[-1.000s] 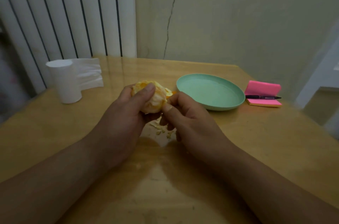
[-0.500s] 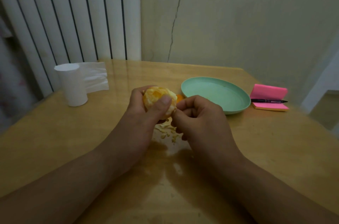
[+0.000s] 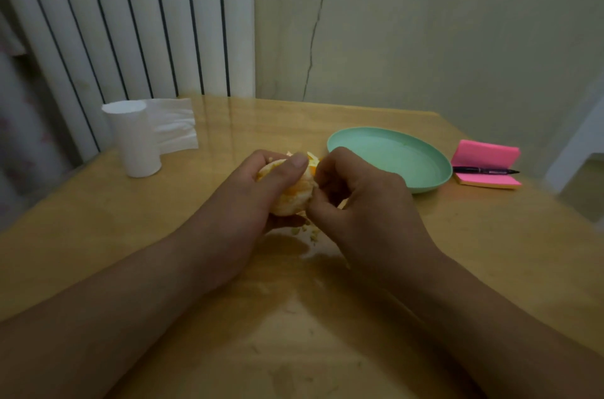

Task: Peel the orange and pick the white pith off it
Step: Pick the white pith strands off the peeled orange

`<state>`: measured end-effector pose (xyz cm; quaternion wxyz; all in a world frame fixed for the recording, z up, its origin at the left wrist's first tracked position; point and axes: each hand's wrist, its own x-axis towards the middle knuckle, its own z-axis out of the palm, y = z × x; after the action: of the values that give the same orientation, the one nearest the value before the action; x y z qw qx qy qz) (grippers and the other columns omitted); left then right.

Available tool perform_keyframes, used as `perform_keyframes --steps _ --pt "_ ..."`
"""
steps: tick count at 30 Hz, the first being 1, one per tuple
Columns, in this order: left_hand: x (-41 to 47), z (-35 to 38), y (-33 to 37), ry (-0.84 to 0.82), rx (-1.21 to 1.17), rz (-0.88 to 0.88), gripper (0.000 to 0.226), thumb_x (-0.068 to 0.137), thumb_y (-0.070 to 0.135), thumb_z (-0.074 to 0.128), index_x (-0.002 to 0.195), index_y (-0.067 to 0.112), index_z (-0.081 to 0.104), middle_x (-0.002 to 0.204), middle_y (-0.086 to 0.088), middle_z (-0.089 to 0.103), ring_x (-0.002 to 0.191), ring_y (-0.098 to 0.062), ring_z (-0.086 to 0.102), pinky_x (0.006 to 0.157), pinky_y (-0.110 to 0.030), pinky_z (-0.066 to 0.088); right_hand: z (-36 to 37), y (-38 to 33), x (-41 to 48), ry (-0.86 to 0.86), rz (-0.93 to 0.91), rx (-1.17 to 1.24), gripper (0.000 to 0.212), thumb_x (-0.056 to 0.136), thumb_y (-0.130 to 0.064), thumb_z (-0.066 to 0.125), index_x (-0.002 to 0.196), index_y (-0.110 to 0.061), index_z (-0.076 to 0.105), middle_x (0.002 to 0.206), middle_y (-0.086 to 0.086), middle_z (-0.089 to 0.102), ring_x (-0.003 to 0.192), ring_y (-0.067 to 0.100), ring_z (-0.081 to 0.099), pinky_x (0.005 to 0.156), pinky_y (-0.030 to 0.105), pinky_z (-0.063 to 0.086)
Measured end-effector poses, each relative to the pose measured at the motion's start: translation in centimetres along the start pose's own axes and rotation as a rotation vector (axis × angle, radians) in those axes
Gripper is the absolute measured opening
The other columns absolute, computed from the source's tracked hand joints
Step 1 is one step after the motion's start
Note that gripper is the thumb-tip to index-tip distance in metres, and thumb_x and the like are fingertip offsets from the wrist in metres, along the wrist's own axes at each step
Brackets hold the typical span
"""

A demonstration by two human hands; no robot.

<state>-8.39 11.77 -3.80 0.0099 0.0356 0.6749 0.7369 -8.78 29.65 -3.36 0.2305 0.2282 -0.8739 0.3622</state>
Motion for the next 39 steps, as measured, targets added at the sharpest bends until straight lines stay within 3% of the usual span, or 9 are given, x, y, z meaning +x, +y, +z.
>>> perform_keyframes --steps 8,14,19,25,28,30,32,36,39 --pt "0.0 0.2 -0.1 0.079 0.042 0.078 0.023 0.092 0.041 0.076 0.109 0.026 0.072 0.106 -0.005 0.076 0.101 -0.025 0.077 0.088 -0.049 0.066 0.1 -0.4 0.4 -0.044 -0.141 -0.296 0.020 0.102 -0.042 0.057 0.110 -0.025 0.065 0.089 -0.007 0.071 0.077 0.016 0.067 0.069 0.045 0.058" --pt "-0.1 0.4 -0.3 0.049 -0.024 0.106 0.021 0.097 0.031 0.073 0.112 0.018 0.070 0.109 -0.012 0.076 0.099 -0.026 0.077 0.085 -0.044 0.065 0.6 0.0 0.2 -0.017 -0.037 -0.013 0.014 0.096 -0.038 0.066 0.096 -0.024 0.067 0.075 -0.010 0.065 0.066 0.012 0.062 0.060 0.044 0.055" --pt "-0.1 0.3 -0.4 0.008 -0.084 0.113 0.025 0.098 0.031 0.072 0.116 0.014 0.068 0.110 -0.015 0.076 0.095 -0.025 0.075 0.083 -0.042 0.062 0.4 0.0 0.2 -0.034 0.064 0.195 0.007 0.092 -0.022 0.073 0.088 -0.023 0.068 0.068 -0.004 0.062 0.060 0.006 0.054 0.052 0.021 0.043" --pt "0.2 0.0 -0.4 -0.062 -0.119 0.147 0.032 0.090 0.031 0.078 0.112 0.012 0.067 0.097 -0.009 0.074 0.085 -0.020 0.071 0.072 -0.035 0.059 0.0 0.0 0.6 -0.081 0.130 0.332 0.003 0.089 -0.016 0.069 0.086 -0.017 0.069 0.073 0.008 0.067 0.062 0.019 0.057 0.054 0.031 0.047" --pt "0.1 -0.4 0.1 -0.112 -0.129 0.128 0.038 0.089 0.032 0.069 0.116 0.007 0.064 0.097 -0.009 0.073 0.087 -0.022 0.071 0.074 -0.034 0.060 -0.3 0.2 0.8 -0.130 0.146 0.412 0.004 0.092 -0.011 0.067 0.089 -0.012 0.070 0.074 0.012 0.069 0.058 0.008 0.055 0.052 0.020 0.043" --pt "0.3 -1.0 0.3 -0.134 -0.139 0.110 0.034 0.094 0.031 0.071 0.117 0.007 0.064 0.100 -0.011 0.074 0.091 -0.026 0.072 0.077 -0.035 0.060 -0.6 0.5 0.9 -0.191 0.159 0.458 0.005 0.099 -0.014 0.067 0.095 -0.013 0.071 0.075 0.006 0.071 0.060 0.007 0.058 0.054 0.023 0.046" --pt "0.5 -1.5 0.3 -0.125 -0.138 0.087 0.035 0.095 0.033 0.072 0.117 0.007 0.065 0.101 -0.011 0.074 0.092 -0.026 0.073 0.078 -0.035 0.060 -0.8 0.9 0.9 -0.252 0.139 0.416 0.006 0.102 -0.024 0.069 0.099 -0.019 0.070 0.079 -0.001 0.072 0.063 0.009 0.060 0.055 0.027 0.049" --pt "0.4 -1.4 0.1 -0.097 -0.031 0.055 0.046 0.083 0.042 0.073 0.117 0.011 0.067 0.104 -0.009 0.077 0.096 -0.026 0.076 0.081 -0.038 0.061 -0.9 1.2 0.7 -0.246 0.024 0.102 0.007 0.101 -0.035 0.069 0.103 -0.029 0.068 0.084 -0.013 0.070 0.076 0.004 0.065 0.065 0.023 0.050" --pt "0.6 -1.3 -0.1 -0.054 0.078 0.065 0.043 0.084 0.045 0.075 0.116 0.017 0.069 0.109 -0.011 0.077 0.104 -0.030 0.076 0.089 -0.045 0.063 -0.9 0.7 0.7 -0.265 -0.070 -0.163 0.017 0.103 -0.040 0.061 0.114 -0.027 0.064 0.093 -0.014 0.068 0.084 0.009 0.063 0.073 0.037 0.056"
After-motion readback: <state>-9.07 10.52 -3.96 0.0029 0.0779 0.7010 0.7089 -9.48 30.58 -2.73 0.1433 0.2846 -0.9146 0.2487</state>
